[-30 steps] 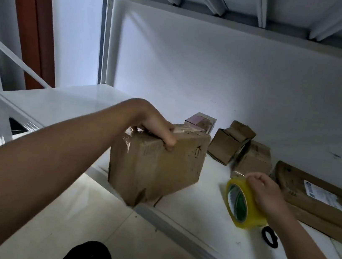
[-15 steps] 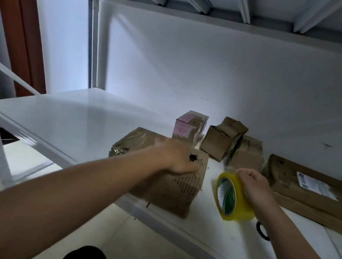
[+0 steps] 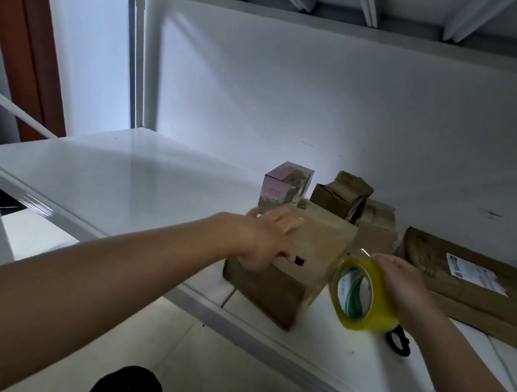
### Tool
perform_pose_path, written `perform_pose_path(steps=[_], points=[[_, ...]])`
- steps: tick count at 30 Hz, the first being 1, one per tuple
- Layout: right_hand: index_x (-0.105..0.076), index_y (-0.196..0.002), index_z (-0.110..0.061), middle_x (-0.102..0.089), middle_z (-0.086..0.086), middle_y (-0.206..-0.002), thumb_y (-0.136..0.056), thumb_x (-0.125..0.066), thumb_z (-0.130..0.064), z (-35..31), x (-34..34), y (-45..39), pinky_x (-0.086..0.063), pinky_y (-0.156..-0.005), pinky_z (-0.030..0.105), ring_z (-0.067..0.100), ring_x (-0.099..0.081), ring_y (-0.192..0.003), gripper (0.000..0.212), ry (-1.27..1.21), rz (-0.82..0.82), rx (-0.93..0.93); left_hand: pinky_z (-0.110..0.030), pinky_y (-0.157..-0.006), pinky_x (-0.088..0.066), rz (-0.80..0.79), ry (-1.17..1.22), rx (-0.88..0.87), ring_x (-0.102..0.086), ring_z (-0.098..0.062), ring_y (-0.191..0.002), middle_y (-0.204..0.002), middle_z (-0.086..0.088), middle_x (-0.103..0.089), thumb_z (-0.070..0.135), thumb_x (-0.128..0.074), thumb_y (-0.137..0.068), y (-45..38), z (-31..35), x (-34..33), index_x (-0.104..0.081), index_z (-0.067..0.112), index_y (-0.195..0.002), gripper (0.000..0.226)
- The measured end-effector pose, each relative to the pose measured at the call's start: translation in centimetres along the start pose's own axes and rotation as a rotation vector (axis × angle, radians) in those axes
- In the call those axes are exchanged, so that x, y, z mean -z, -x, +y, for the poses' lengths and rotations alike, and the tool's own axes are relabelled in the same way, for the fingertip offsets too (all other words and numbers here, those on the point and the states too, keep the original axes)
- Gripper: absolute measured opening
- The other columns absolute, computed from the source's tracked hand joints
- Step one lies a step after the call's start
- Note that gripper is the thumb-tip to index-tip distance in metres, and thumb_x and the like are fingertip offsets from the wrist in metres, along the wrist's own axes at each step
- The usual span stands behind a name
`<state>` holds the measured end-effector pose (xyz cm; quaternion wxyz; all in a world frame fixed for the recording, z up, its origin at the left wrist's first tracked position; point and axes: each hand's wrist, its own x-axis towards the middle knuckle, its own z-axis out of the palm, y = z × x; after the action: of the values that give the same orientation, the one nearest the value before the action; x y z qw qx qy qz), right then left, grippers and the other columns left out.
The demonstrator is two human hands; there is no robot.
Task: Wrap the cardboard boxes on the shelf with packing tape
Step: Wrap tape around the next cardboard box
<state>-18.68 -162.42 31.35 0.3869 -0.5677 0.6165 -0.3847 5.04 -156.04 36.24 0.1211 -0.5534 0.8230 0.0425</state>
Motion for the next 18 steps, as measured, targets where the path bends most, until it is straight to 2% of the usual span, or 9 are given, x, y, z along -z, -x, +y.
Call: perform_pose_path(steps=[2,4,5,7,9,11,14,16,18], points=[[-0.064,-0.102,-0.021,-0.059,0.006,-0.104,-0.096,-0.051,-0.030,-0.1,0.3,0.1,-0.044,-0.078,0.036,0.026,-0.055,-0.090,0.017,0.060,-0.002,0.013,-0.053,-0.117,0.002,0.008,0.021,0.019,0.020,-0.023,-0.145,-0.159,-0.001,0.017,0.003,-0.055,-0.086,0.2,-0.8,0.1,-0.047,0.033,-0.135,0.058],[-0.063,-0.095,-0.026,-0.058,0.003,-0.101,-0.096,-0.050,-0.032,-0.5,0.8,0.3,-0.042,-0.075,0.035,0.021,-0.054,-0.085,0.015,0.111,-0.017,0.058,-0.047,-0.118,-0.008,-0.030,0.179,0.001,0.011,-0.022,-0.146,-0.160,0.000,0.011,0.007,-0.054,-0.088,0.4,-1.5,0.3,-0.047,0.034,-0.135,0.055],[-0.063,-0.092,-0.029,-0.058,0.000,-0.100,-0.096,-0.050,-0.033,-1.0,1.1,0.4,-0.041,-0.075,0.034,0.019,-0.053,-0.084,0.014,0.141,-0.034,0.086,-0.044,-0.117,-0.015,-0.039,0.302,-0.015,0.003,-0.021,-0.147,-0.159,-0.001,0.001,0.009,-0.055,-0.089,0.5,-1.8,0.4,-0.047,0.035,-0.133,0.052],[-0.063,-0.089,-0.033,-0.059,-0.003,-0.101,-0.095,-0.051,-0.036,-2.3,1.8,0.7,-0.043,-0.079,0.036,0.020,-0.055,-0.088,0.014,0.209,-0.087,0.137,-0.032,-0.106,-0.034,0.057,0.605,-0.035,-0.027,-0.018,-0.138,-0.142,0.002,-0.031,0.015,-0.055,-0.090,0.2,-2.2,0.6,-0.048,0.033,-0.124,0.039],[-0.065,-0.089,-0.033,-0.061,-0.003,-0.102,-0.094,-0.052,-0.039,-4.0,2.5,1.2,-0.047,-0.086,0.042,0.024,-0.058,-0.092,0.014,0.253,-0.155,0.177,-0.018,-0.084,-0.041,0.277,0.820,-0.012,-0.051,-0.012,-0.109,-0.116,0.004,-0.049,0.028,-0.053,-0.093,-0.7,-1.5,1.0,-0.053,0.026,-0.109,0.016],[-0.066,-0.089,-0.036,-0.063,-0.003,-0.099,-0.093,-0.053,-0.041,-5.6,2.9,1.7,-0.049,-0.085,0.042,0.025,-0.060,-0.091,0.015,0.295,-0.232,0.231,-0.020,-0.080,-0.043,0.435,0.889,-0.003,-0.054,-0.012,-0.092,-0.102,0.002,-0.057,0.044,-0.051,-0.092,-2.0,0.2,1.7,-0.061,0.019,-0.092,0.027],[-0.067,-0.088,-0.039,-0.067,-0.006,-0.093,-0.091,-0.055,-0.045,-7.3,3.2,2.6,-0.048,-0.070,0.033,0.019,-0.063,-0.086,0.014,0.350,-0.309,0.295,-0.032,-0.082,-0.047,0.434,0.976,-0.012,-0.061,-0.021,-0.082,-0.088,-0.004,-0.065,0.063,-0.050,-0.085,-3.5,3.0,2.2,-0.066,0.016,-0.084,0.050],[-0.067,-0.088,-0.038,-0.069,-0.006,-0.091,-0.090,-0.056,-0.046,-7.8,3.4,2.8,-0.050,-0.071,0.033,0.018,-0.065,-0.085,0.014,0.351,-0.329,0.307,-0.032,-0.075,-0.051,0.441,1.030,0.014,-0.066,-0.024,-0.078,-0.086,-0.009,-0.070,0.061,-0.054,-0.084,-4.0,4.2,2.4,-0.071,0.008,-0.088,0.055],[-0.066,-0.092,-0.036,-0.068,-0.005,-0.095,-0.090,-0.056,-0.044,-7.8,3.7,2.9,-0.050,-0.072,0.033,0.018,-0.064,-0.087,0.013,0.354,-0.353,0.307,-0.024,-0.063,-0.047,0.448,1.092,0.006,-0.060,-0.015,-0.060,-0.069,-0.003,-0.067,0.051,-0.060,-0.086,-4.2,4.6,2.5,-0.069,0.011,-0.075,0.042]])
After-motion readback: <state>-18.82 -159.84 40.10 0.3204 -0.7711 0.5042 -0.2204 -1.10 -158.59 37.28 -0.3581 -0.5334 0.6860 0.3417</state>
